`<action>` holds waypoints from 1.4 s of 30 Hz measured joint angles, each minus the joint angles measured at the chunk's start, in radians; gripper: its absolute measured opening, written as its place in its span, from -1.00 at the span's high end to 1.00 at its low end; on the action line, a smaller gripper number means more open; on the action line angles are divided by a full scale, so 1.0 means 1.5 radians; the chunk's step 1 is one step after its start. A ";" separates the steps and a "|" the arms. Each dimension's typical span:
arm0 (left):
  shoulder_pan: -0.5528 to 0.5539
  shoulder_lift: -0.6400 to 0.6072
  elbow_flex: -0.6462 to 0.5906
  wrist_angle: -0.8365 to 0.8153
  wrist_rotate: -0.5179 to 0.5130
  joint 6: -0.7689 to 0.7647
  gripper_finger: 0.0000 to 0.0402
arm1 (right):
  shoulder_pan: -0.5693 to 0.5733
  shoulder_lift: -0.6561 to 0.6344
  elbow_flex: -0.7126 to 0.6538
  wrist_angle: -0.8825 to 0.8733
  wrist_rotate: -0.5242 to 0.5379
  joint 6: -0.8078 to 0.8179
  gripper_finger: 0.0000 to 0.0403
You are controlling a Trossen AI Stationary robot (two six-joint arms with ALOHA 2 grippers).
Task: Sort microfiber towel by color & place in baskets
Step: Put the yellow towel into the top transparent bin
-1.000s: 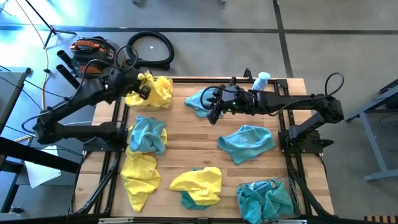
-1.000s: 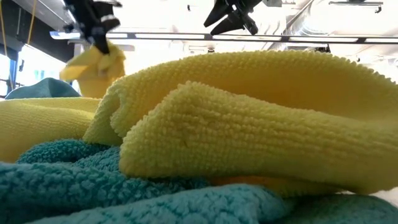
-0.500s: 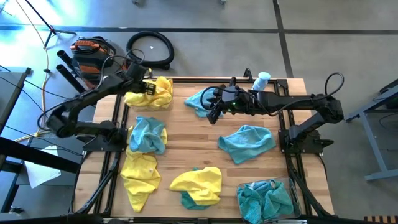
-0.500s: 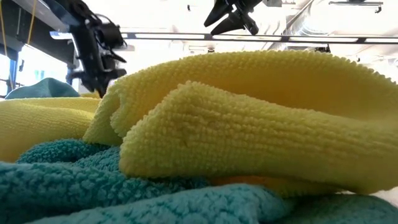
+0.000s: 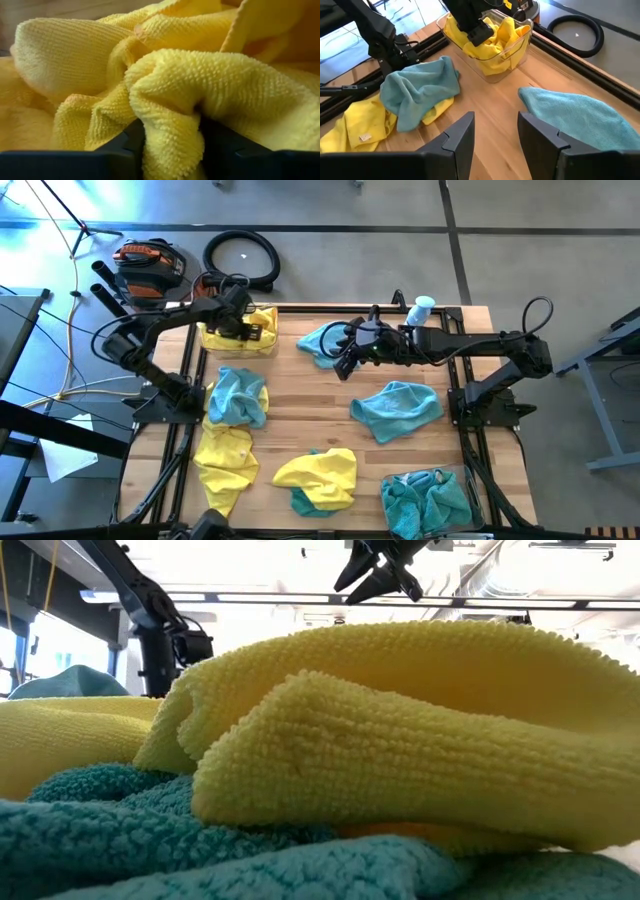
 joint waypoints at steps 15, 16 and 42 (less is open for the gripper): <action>0.000 -0.076 -0.003 0.000 0.011 -0.012 0.17 | 0.000 0.000 0.000 -0.009 0.032 0.007 0.28; 0.000 -0.092 -0.003 -0.004 0.011 -0.012 0.17 | 0.000 0.000 0.000 -0.009 0.032 0.007 0.28; -0.019 -0.230 -0.003 -0.172 -0.075 -0.054 0.19 | -0.081 0.141 0.000 -0.062 -0.095 0.001 0.28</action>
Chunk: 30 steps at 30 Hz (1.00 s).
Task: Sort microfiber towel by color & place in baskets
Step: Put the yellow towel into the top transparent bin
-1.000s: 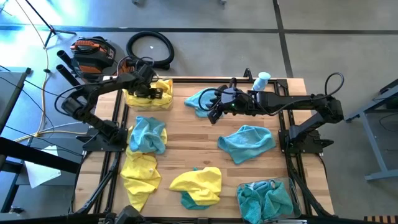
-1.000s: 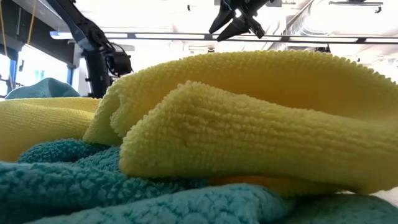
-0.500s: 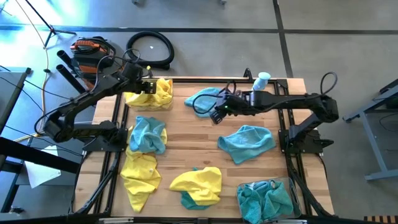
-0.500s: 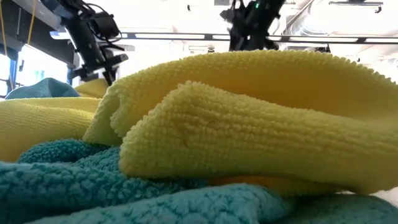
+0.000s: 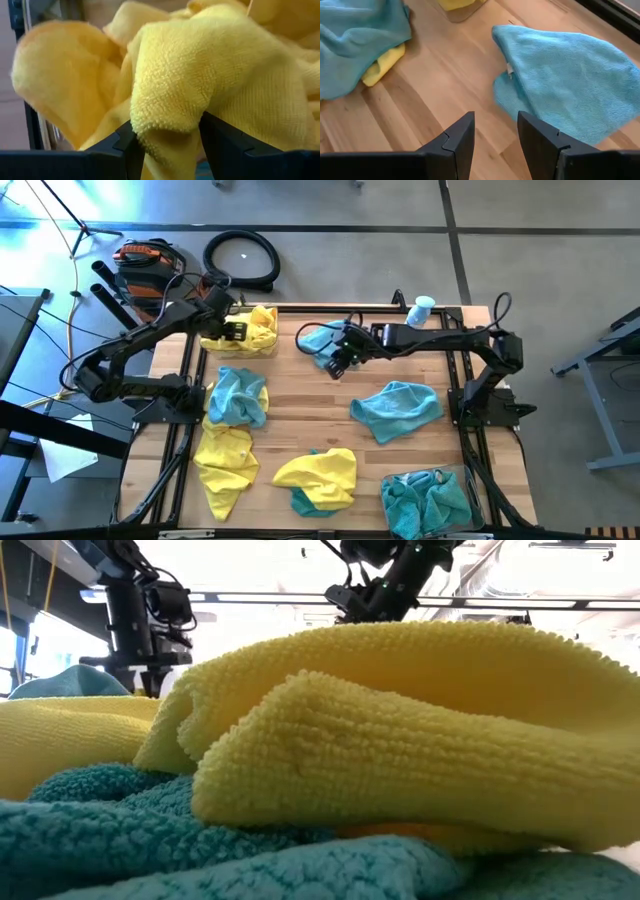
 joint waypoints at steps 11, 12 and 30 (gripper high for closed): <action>0.000 -0.047 0.089 -0.047 0.010 -0.021 0.19 | -0.014 -0.004 0.000 -0.002 -0.004 -0.033 0.28; 0.000 -0.047 0.100 -0.050 0.003 -0.021 0.19 | -0.014 -0.004 0.000 -0.002 -0.005 -0.033 0.28; 0.001 0.098 0.022 0.073 0.007 -0.008 0.19 | -0.027 -0.004 0.000 0.008 -0.001 -0.048 0.28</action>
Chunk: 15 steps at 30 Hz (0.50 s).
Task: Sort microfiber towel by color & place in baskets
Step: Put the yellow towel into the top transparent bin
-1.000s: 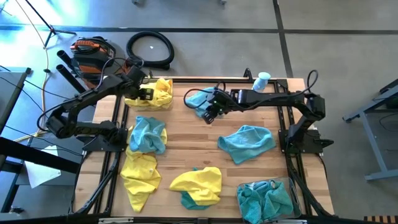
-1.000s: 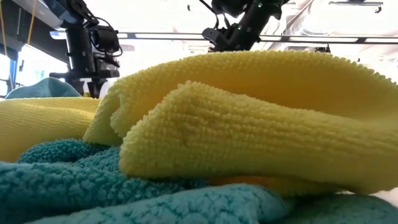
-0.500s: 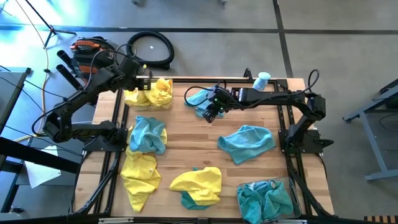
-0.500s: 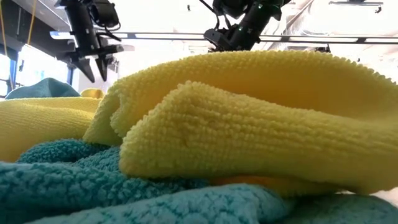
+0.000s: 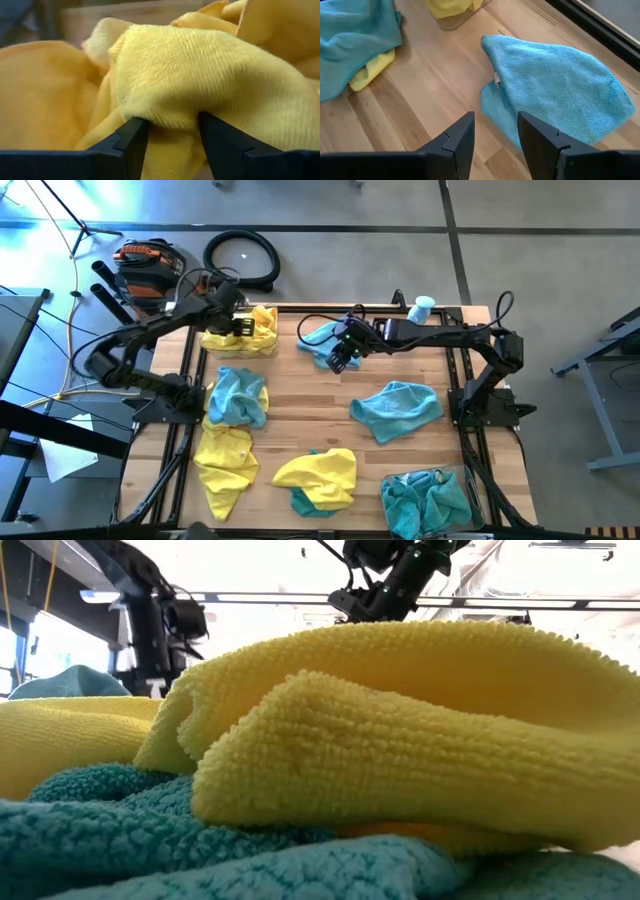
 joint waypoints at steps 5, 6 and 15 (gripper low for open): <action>0.000 0.071 -0.025 0.049 0.006 -0.012 0.19 | 0.000 0.000 0.000 0.002 0.000 0.000 0.28; 0.000 0.082 -0.026 0.051 0.005 -0.013 0.19 | 0.000 0.000 0.000 0.002 0.000 0.000 0.28; -0.001 0.058 -0.025 0.037 0.014 -0.023 0.19 | 0.000 0.000 0.000 0.002 0.000 0.000 0.28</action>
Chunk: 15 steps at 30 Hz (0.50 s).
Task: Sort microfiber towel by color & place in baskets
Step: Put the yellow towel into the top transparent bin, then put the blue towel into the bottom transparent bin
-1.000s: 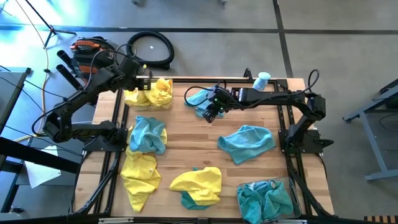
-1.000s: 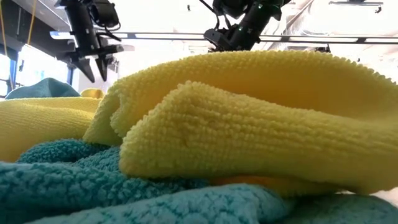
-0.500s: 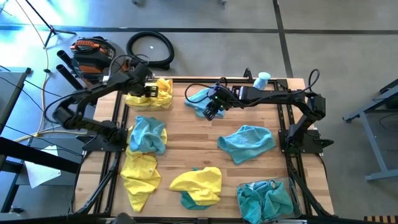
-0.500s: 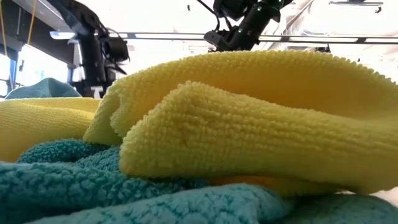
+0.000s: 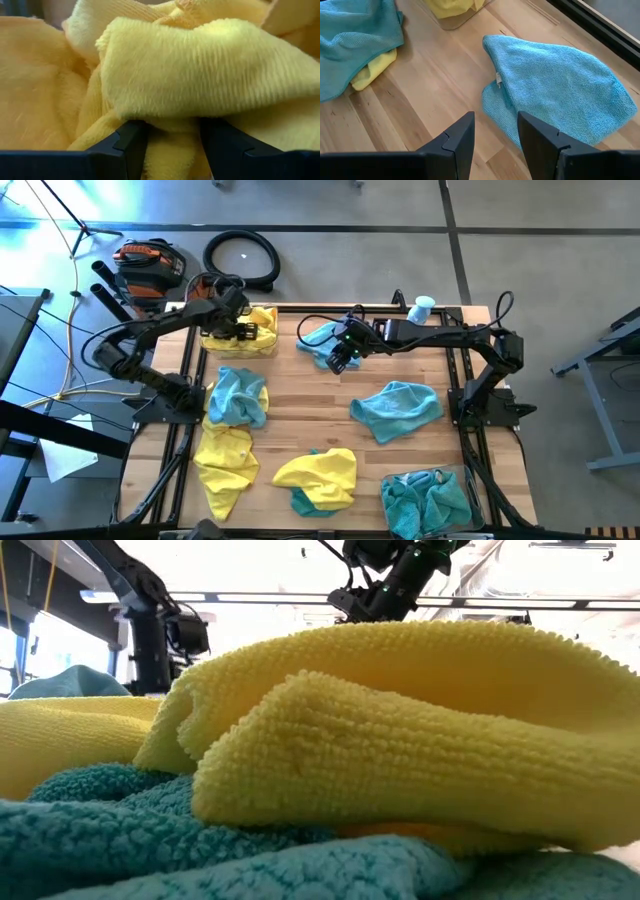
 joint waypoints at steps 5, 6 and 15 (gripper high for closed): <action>-0.001 -0.091 0.020 -0.030 0.007 -0.020 0.19 | 0.000 0.000 0.000 0.000 0.000 0.003 0.28; -0.001 -0.113 0.024 -0.035 0.006 -0.027 0.19 | 0.000 0.000 0.000 0.001 0.000 0.007 0.28; -0.046 -0.294 0.029 -0.039 0.001 -0.061 0.19 | -0.024 0.068 0.000 0.013 -0.054 0.002 0.15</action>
